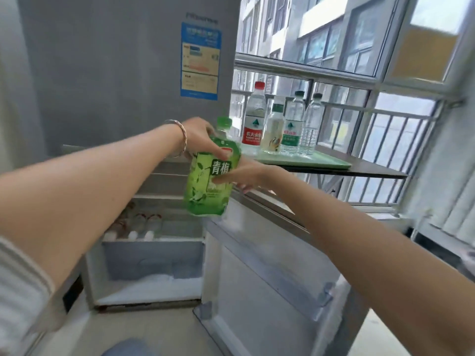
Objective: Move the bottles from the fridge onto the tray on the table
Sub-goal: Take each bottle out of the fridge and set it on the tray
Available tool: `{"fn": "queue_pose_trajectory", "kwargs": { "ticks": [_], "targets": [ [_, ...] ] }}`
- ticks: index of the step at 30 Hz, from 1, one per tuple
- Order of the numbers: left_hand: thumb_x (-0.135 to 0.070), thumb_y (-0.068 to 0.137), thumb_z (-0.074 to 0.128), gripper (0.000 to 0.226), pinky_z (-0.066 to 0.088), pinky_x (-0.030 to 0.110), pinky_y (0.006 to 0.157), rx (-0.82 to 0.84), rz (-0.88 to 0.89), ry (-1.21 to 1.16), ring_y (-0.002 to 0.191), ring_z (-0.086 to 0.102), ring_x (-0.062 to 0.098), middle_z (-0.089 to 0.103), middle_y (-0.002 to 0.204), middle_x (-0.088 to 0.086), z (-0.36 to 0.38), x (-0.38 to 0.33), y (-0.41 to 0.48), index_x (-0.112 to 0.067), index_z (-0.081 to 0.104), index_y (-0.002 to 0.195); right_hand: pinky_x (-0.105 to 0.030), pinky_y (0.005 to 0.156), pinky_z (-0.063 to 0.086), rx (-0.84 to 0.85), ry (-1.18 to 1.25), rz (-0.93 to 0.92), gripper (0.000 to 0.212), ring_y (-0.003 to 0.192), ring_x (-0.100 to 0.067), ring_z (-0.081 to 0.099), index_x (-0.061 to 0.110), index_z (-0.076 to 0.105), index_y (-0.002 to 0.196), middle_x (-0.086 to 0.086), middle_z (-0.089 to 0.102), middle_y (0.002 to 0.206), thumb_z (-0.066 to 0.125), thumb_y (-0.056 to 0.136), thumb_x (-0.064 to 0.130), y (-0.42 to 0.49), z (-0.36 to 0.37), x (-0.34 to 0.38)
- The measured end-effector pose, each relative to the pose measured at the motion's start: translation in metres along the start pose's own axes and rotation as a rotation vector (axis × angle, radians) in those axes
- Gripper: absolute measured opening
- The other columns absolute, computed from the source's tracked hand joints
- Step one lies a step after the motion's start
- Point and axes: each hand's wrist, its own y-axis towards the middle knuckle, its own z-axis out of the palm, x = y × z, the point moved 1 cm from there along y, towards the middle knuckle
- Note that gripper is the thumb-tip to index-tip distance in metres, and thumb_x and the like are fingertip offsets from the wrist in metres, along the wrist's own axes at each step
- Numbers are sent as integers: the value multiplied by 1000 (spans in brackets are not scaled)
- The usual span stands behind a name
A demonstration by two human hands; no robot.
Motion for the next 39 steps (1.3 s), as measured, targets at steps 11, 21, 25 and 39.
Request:
{"fn": "queue_pose_trajectory", "kwargs": {
  "ticks": [11, 21, 25, 39],
  "targets": [
    [-34, 64, 85, 83, 56, 24, 74, -269, 313, -260, 95, 65, 15, 65, 119, 0, -2, -115, 66, -14, 49, 137, -33, 86, 53, -761, 142, -86, 95, 103, -19, 58, 12, 35, 127, -2, 58, 116, 92, 55, 36, 27, -92, -45],
    [-33, 95, 54, 41, 53, 35, 85, -99, 98, -396, 97, 60, 25, 56, 100, 6, 95, -92, 179, -7, 46, 125, -40, 81, 59, -791, 125, 162, 97, 91, -24, 66, 15, 44, 120, 1, 65, 103, 87, 44, 58, 119, -142, -120],
    [-31, 100, 41, 30, 47, 26, 60, -34, 109, -409, 65, 49, 13, 51, 77, 1, 117, -80, 203, -7, 57, 106, -40, 79, 60, -766, 184, 148, 113, 90, -22, 69, 18, 50, 122, 3, 69, 101, 76, 26, 71, 149, -144, -141],
    [-29, 99, 43, 31, 48, 29, 69, -37, 89, -492, 72, 52, 17, 55, 79, 3, 117, -67, 197, -7, 62, 109, -39, 83, 53, -853, 99, 244, 92, 105, -27, 57, 11, 38, 126, -10, 56, 117, 79, 57, 57, 143, -134, -126]
  ]
}}
